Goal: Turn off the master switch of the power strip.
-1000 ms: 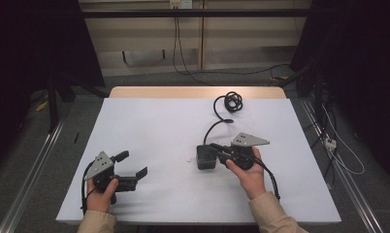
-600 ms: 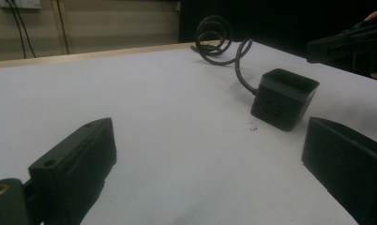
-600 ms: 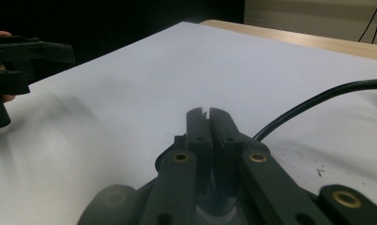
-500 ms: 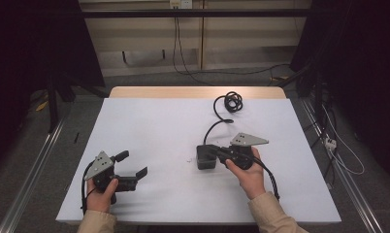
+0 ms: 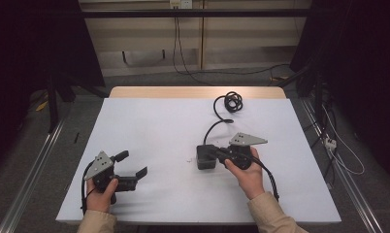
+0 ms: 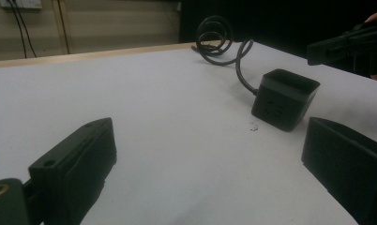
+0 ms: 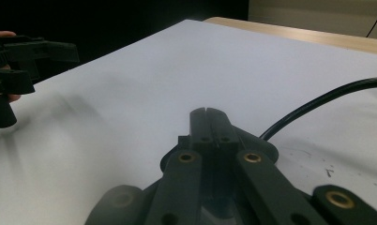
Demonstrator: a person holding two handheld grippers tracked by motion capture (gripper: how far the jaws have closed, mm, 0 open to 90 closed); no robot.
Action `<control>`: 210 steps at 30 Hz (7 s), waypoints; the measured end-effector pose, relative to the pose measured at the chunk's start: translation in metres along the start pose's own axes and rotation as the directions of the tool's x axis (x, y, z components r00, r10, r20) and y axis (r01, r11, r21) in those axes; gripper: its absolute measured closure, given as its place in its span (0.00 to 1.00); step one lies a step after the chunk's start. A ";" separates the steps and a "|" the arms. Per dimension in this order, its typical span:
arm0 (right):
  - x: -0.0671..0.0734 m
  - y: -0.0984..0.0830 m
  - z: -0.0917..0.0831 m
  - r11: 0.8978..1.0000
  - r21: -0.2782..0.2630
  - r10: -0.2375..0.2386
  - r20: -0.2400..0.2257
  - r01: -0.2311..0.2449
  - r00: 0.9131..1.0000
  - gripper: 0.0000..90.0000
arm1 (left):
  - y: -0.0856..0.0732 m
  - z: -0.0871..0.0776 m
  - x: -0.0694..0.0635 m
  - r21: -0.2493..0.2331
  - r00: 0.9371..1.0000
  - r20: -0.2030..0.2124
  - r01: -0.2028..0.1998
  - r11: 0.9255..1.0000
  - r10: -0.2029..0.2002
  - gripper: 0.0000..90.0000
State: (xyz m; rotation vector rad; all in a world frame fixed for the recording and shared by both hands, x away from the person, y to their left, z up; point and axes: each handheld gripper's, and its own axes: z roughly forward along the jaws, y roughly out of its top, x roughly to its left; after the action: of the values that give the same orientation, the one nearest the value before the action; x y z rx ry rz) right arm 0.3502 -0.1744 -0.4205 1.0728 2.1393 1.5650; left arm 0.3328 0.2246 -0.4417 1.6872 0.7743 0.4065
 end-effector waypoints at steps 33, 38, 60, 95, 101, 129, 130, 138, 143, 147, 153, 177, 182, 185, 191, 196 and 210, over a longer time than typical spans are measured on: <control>0.000 -0.010 0.009 0.997 0.061 -0.049 0.013 0.048 0.999 1.00 | 0.000 0.000 0.000 0.004 1.000 -0.003 -0.001 1.000 0.001 0.03; 0.001 -0.010 0.010 0.996 0.061 -0.058 0.013 0.057 0.998 1.00 | 0.000 -0.001 0.000 0.003 1.000 -0.002 -0.001 1.000 0.001 0.03; 0.002 -0.009 0.011 0.995 0.075 -0.065 0.020 0.064 0.998 1.00 | -0.001 -0.001 -0.002 0.010 1.000 -0.003 -0.007 1.000 0.007 0.03; 0.004 -0.009 0.012 0.994 0.089 -0.072 0.035 0.068 0.997 1.00 | -0.003 -0.002 -0.002 0.010 1.000 -0.006 0.000 1.000 0.001 0.03; 0.004 -0.009 0.012 0.994 0.086 -0.076 0.035 0.073 0.997 1.00 | -0.003 -0.002 -0.002 0.012 1.000 -0.006 -0.003 1.000 0.003 0.03; 0.002 -0.007 0.008 0.995 0.070 -0.071 0.039 0.068 0.997 1.00 | -0.003 -0.003 -0.001 0.012 1.000 -0.008 0.001 1.000 -0.001 0.03; 0.001 -0.008 0.007 0.995 0.072 -0.070 0.039 0.067 0.997 1.00 | -0.003 -0.002 -0.001 0.013 1.000 -0.008 0.000 1.000 0.000 0.03; -0.004 -0.011 -0.001 1.000 0.000 -0.008 0.011 0.008 1.000 0.96 | -0.002 -0.001 -0.002 0.012 1.000 -0.006 -0.003 1.000 0.003 0.03; -0.002 -0.007 -0.009 0.999 -0.028 -0.029 0.002 0.029 1.000 0.78 | -0.002 -0.001 -0.002 0.014 1.000 -0.008 -0.003 1.000 0.003 0.03; -0.002 -0.007 -0.014 0.999 -0.035 -0.027 -0.006 0.027 1.000 0.65 | -0.001 0.000 -0.003 0.012 1.000 -0.008 -0.003 1.000 0.003 0.03; -0.003 -0.012 -0.022 0.999 -0.031 -0.022 0.017 0.023 1.000 0.43 | -0.001 0.000 -0.003 0.013 1.000 -0.008 -0.004 1.000 0.004 0.03; -0.016 -0.034 -0.056 0.998 -0.017 -0.064 0.087 0.065 0.994 0.17 | 0.000 -0.002 -0.002 0.001 1.000 -0.014 0.003 1.000 -0.003 0.03; -0.019 -0.039 -0.062 0.998 -0.010 -0.061 0.103 0.063 0.993 0.17 | 0.000 -0.002 -0.002 0.001 1.000 -0.014 0.003 1.000 -0.003 0.03; -0.020 -0.041 -0.066 0.998 -0.005 -0.066 0.104 0.067 0.992 0.16 | 0.000 -0.002 -0.002 0.001 1.000 -0.014 0.003 1.000 -0.003 0.03; -0.023 -0.047 -0.075 0.997 0.000 -0.073 0.117 0.073 0.990 0.15 | 0.000 -0.001 -0.002 0.001 1.000 -0.012 0.002 1.000 -0.002 0.03; -0.027 -0.051 -0.086 0.998 -0.009 -0.066 0.134 0.068 0.989 0.14 | 0.000 -0.001 -0.002 0.002 1.000 -0.014 0.003 1.000 -0.003 0.03; -0.035 -0.064 -0.107 0.998 -0.013 -0.063 0.164 0.066 0.984 0.11 | -0.001 -0.001 -0.001 0.009 1.000 -0.016 0.000 1.000 0.000 0.03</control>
State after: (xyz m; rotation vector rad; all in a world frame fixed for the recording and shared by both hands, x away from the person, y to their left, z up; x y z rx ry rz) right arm 0.2839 -0.2824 -0.4455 1.0749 2.0261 1.4134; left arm 0.3317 0.2249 -0.4421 1.6940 0.7885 0.4174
